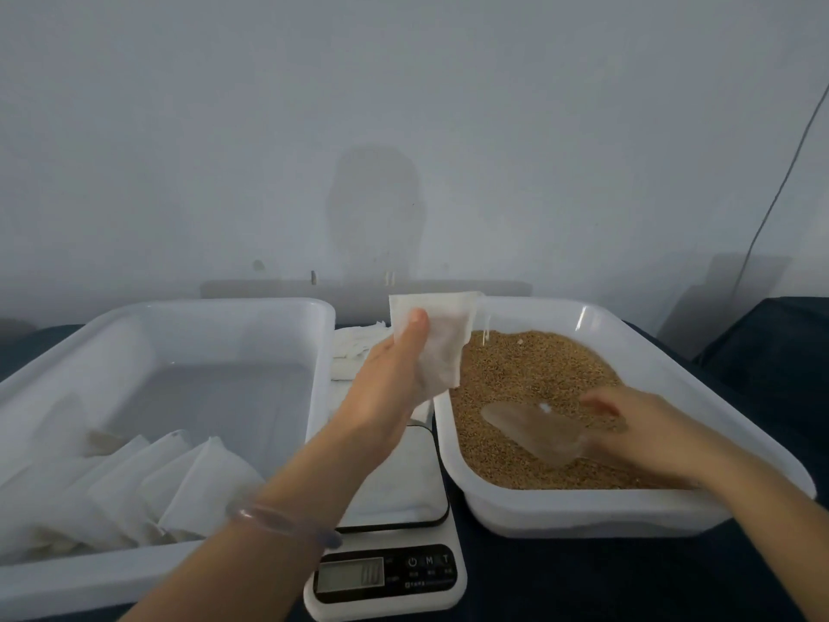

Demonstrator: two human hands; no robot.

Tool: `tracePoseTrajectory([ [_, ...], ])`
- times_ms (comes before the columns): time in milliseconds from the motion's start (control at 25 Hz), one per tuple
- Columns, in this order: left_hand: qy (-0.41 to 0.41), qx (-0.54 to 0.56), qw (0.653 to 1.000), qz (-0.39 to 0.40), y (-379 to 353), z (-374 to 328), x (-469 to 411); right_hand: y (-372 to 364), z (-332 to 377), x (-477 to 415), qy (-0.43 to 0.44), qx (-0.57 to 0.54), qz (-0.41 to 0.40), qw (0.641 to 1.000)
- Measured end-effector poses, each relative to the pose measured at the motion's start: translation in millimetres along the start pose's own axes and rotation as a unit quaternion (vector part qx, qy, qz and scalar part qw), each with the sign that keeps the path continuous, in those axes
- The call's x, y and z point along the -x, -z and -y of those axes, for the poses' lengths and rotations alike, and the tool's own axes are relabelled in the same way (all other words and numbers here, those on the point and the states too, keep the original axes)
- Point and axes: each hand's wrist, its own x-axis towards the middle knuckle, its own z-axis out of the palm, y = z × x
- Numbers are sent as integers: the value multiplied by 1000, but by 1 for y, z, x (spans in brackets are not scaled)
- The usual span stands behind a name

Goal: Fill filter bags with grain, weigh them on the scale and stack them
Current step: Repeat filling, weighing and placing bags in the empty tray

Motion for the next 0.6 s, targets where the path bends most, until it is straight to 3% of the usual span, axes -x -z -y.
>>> tracePoseTrajectory([
  [80, 11, 18, 998, 61, 10, -12, 3, 10, 43, 7, 85, -201, -44, 975],
  [160, 34, 9, 994, 101, 17, -18, 5, 15, 88, 10, 160, -392, -16, 906],
  [280, 15, -24, 992, 123, 29, -21, 4, 10, 135, -1, 203, -527, -14, 825],
  [320, 3, -29, 993, 119, 33, -24, 5, 9, 146, -4, 200, -523, -38, 827],
  [400, -35, -140, 984, 101, 47, -30, 6, 2, 158, -11, 199, -472, -72, 856],
  [440, -52, -248, 964, 84, 55, -33, 6, -3, 160, -15, 205, -447, -70, 868],
  [520, -55, -451, 890, 40, 73, -36, 3, -16, 161, -22, 208, -400, -70, 890],
  [560, -37, -519, 854, 17, 78, -34, 1, -23, 159, -25, 209, -361, -75, 906],
  [600, -21, -540, 841, 18, 82, -29, -2, -28, 157, -29, 210, -307, -68, 926],
])
